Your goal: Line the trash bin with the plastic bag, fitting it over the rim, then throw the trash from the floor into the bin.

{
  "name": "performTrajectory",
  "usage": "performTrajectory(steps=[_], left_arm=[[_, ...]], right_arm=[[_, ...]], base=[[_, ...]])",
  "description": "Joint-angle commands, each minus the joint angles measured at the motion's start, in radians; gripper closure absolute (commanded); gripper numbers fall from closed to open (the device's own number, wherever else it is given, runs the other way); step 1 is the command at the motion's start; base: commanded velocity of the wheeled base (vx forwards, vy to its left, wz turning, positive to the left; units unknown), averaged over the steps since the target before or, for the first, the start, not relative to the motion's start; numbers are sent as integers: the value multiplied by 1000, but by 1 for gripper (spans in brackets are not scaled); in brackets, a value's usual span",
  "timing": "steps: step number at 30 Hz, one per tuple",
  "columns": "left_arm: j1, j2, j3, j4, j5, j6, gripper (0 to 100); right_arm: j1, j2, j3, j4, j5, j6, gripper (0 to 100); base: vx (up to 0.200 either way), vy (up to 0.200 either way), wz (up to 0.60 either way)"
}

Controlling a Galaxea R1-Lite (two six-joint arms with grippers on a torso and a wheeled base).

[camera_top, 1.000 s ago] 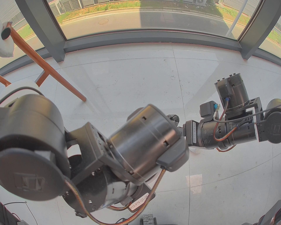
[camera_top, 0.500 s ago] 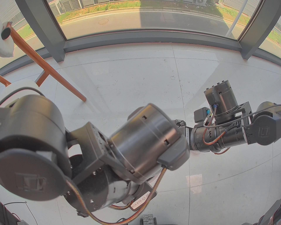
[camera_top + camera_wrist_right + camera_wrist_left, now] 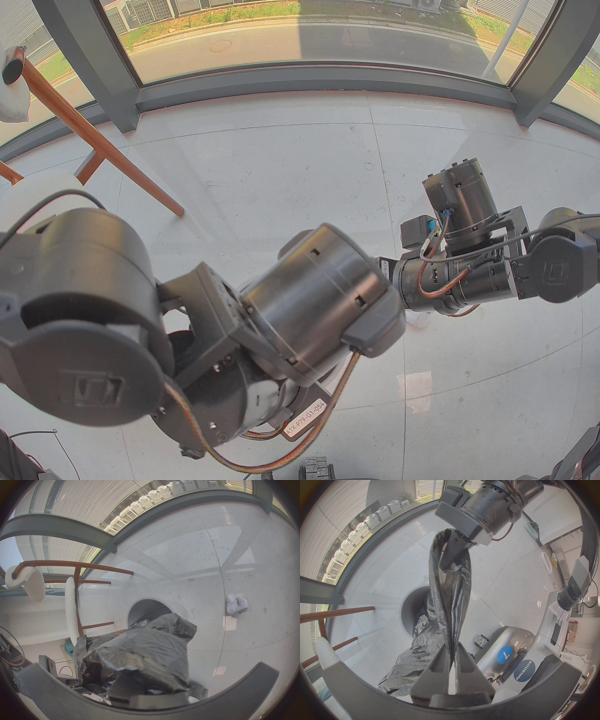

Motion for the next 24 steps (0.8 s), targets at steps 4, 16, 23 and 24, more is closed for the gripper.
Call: performTrajectory(steps=[4,16,23,24], left_arm=[[29,10,0,-15,0,-21,100],[77,113,-3,-182,3,-92,100],[73,100,9,-120,3,-141,0],[73,99,6,-113,3,-153,0]], right_arm=[[4,57,-38,-5,-1,-22,100],[-25,126,-32,-84,-7,-49,100],[-33,121,-10,-109,-7,-51,100],[-33,121,-9,-110,-7,-51,100]], base=[[0,0,0],[0,0,0],[0,0,0],[0,0,0]])
